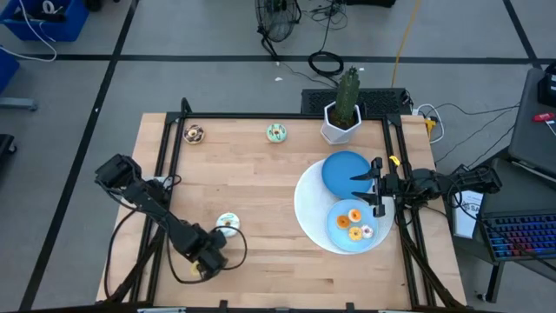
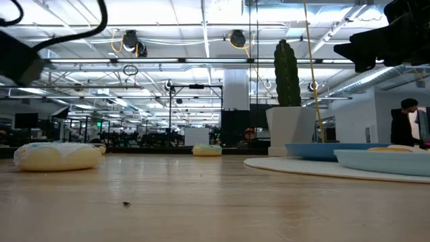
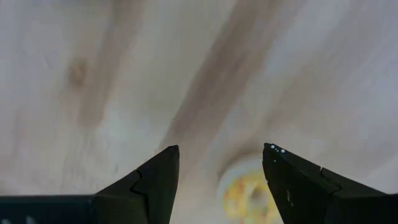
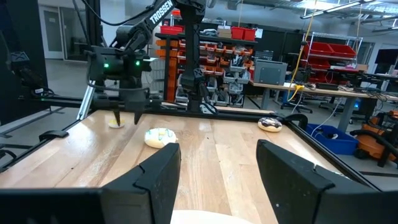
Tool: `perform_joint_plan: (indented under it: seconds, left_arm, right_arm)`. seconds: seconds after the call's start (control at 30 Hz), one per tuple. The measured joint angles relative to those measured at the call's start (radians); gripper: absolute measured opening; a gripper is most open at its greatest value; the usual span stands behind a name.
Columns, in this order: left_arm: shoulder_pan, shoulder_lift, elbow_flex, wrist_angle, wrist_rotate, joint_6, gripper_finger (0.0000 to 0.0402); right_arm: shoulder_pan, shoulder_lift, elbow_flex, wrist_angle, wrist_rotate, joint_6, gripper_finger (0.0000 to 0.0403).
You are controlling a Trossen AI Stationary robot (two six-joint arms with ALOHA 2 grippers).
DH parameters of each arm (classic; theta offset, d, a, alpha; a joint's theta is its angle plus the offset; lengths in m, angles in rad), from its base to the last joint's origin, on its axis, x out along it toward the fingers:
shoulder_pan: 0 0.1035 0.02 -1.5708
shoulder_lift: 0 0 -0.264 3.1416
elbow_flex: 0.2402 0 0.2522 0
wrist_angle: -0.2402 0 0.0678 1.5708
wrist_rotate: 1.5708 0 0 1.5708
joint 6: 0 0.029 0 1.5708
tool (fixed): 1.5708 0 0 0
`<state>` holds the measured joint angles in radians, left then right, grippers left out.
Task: Pick & Place donuts
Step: Put the small yellow donut on the light blue plate
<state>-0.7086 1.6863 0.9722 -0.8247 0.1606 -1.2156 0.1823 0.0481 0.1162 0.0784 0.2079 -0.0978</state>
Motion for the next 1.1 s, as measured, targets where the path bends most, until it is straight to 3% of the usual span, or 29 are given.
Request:
perform_joint_plan:
  seconds: [0.17, 0.23, 0.4, 0.5, 0.7, 0.87, 1.1]
  left_arm:
    - [0.003, 0.0, 0.0, 0.08, -0.207, 0.001, 0.023]
    - [0.017, 0.0, 0.0, 0.091, -0.23, 0.044, 0.023]
    - [0.094, 0.005, 0.0, 0.072, -0.056, -0.059, 0.023]
    - [0.113, 0.009, 0.0, 0.077, -0.045, -0.115, 0.0233]
    - [0.121, 0.036, 0.0, 0.133, 0.073, -0.076, 0.0283]
    - [0.09, 0.064, 0.0, 0.14, 0.211, -0.082, 0.0322]
    - [-0.031, 0.067, 0.0, 0.02, 0.244, -0.138, 0.0328]
  right_arm:
    - [0.0, 0.0, 0.0, 0.0, 0.0, 0.0, 0.0199]
    - [0.0, 0.0, 0.0, 0.0, 0.0, 0.0, 0.0199]
    - [0.0, 0.0, 0.0, 0.0, 0.0, 0.0, 0.0199]
    - [0.0, 0.0, 0.0, 0.0, 0.0, 0.0, 0.0199]
    - [0.0, 0.0, 0.0, 0.0, 0.0, 0.0, 0.0199]
    - [0.0, 0.0, 0.0, 0.0, 0.0, 0.0, 0.0199]
    - [0.0, 0.001, 0.0, 0.0, 0.0, 0.0, 0.0199]
